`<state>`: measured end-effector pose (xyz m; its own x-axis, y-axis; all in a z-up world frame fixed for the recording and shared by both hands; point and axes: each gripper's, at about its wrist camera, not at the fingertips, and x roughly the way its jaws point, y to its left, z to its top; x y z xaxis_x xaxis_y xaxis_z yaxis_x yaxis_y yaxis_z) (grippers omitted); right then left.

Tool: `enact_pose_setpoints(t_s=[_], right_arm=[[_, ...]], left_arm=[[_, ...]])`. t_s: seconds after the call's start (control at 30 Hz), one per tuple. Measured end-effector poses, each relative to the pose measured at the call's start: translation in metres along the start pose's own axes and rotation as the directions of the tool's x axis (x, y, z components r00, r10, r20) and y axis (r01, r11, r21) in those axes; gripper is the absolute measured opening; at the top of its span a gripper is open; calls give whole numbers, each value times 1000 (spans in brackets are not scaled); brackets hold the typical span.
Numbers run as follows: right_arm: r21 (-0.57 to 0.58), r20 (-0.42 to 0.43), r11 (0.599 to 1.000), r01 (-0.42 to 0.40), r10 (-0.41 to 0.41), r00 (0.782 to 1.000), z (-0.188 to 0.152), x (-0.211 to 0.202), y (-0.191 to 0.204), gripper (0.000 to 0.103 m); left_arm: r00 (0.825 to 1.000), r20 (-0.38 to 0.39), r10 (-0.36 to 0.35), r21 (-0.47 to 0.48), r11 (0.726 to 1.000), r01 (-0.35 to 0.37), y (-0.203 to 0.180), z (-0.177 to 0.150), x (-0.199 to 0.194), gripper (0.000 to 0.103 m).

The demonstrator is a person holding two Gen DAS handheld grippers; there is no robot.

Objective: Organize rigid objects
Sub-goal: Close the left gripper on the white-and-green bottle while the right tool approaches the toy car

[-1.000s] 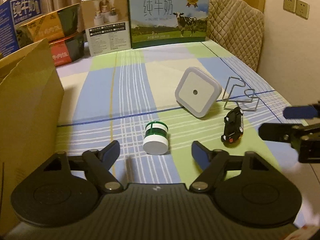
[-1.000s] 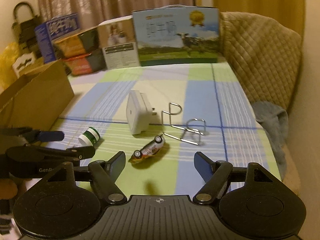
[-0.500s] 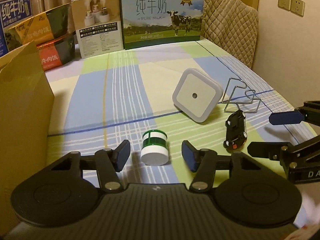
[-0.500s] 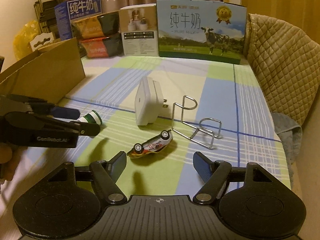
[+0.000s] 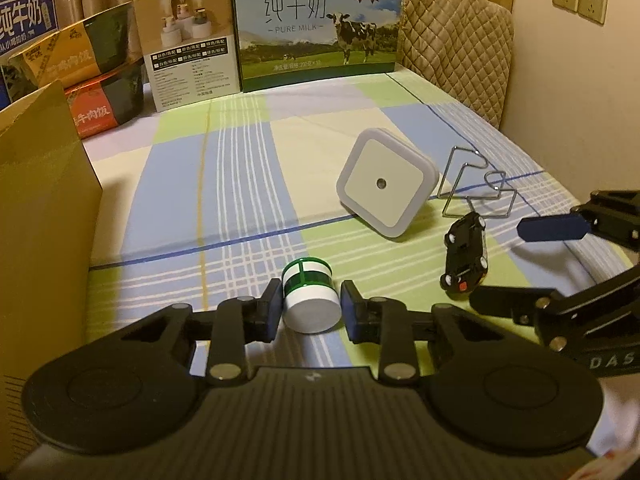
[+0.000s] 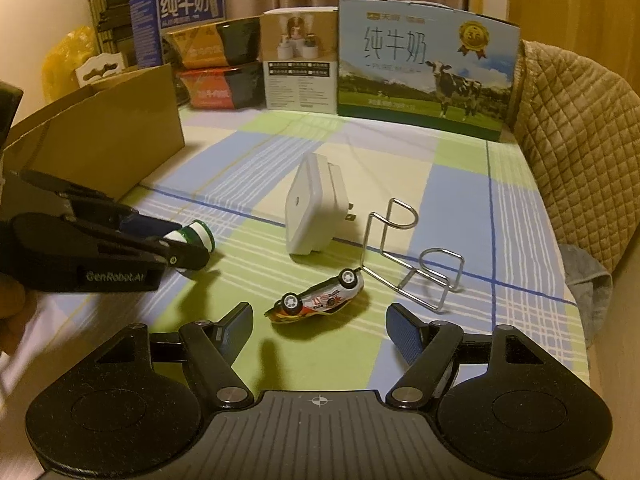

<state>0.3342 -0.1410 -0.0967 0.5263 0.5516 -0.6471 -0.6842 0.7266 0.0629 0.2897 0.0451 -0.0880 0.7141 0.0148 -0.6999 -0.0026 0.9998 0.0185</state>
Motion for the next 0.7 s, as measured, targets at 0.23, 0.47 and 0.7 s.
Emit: enact_pose_setpoints(t_s=[0.23, 0.47, 0.7], right_arm=[[-57, 0, 998, -10, 10, 1000, -3, 9, 2, 71], [-133, 9, 991, 9, -8, 1000, -4, 26, 6, 71], [-171, 30, 985, 14, -9, 1000, -1, 35, 6, 71]], left_arm=[[1000, 10, -20, -14, 1000, 20, 0, 4, -5, 26], [999, 4, -44, -29, 999, 44, 2, 5, -5, 26], [998, 4, -62, -41, 997, 62, 3, 5, -7, 26]])
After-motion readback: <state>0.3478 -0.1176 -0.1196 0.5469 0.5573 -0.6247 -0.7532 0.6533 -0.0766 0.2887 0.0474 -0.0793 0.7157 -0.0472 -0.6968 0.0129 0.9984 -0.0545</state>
